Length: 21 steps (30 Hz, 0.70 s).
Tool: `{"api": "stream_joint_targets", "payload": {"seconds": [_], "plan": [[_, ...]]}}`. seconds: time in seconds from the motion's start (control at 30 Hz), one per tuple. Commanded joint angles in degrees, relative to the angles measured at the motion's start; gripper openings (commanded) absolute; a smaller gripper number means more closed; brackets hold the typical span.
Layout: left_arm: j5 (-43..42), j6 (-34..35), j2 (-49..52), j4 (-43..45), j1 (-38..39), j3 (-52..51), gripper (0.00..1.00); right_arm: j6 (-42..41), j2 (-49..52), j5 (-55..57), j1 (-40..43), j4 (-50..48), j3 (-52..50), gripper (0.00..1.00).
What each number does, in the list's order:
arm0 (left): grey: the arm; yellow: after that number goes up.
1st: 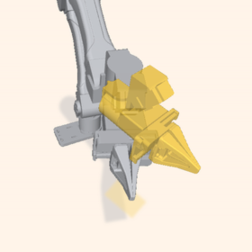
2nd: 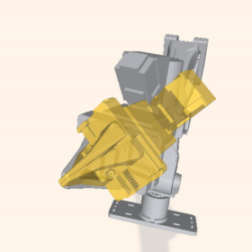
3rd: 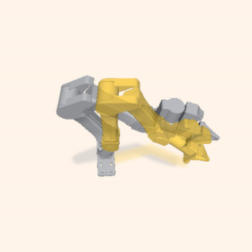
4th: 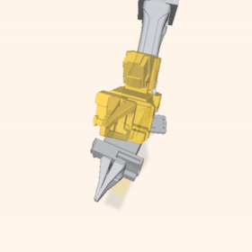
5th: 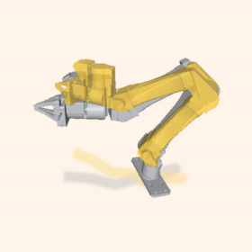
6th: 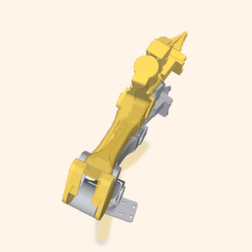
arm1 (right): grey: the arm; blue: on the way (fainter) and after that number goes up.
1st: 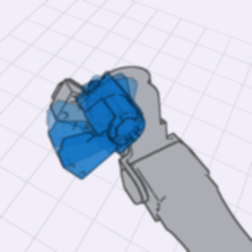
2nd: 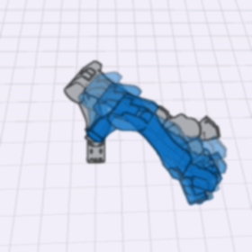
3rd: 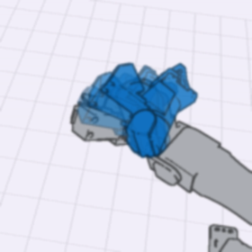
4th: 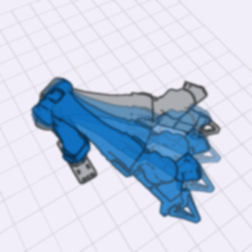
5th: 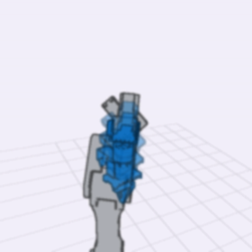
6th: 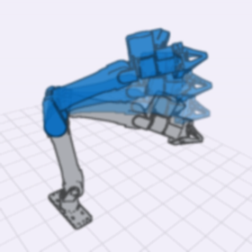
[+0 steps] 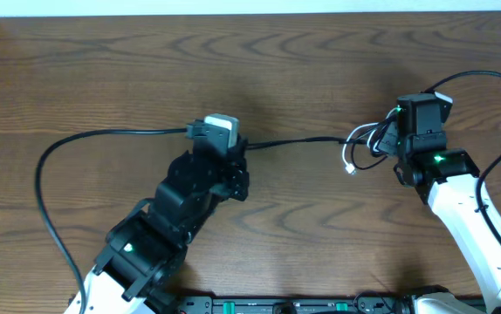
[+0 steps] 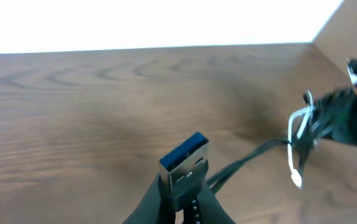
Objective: Untangle cables
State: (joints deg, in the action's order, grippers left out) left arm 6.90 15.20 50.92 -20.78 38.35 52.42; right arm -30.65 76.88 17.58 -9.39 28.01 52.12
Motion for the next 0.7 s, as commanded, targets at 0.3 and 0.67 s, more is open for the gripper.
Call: {"api": "stream_joint_targets", "payload": {"seconds": [0.3, 0.67], "plan": [[-2.80, -0.13, 2.73, 0.26, -0.46, 1.44, 0.29, 13.49, -0.04, -42.77, -7.15, -14.91, 0.55, 0.01], [-5.42, -0.13, 15.76, 0.28, -0.46, 1.44, 0.94, 26.08, -0.04, -47.87, -12.83, -8.41, 0.55, 0.16]]}}
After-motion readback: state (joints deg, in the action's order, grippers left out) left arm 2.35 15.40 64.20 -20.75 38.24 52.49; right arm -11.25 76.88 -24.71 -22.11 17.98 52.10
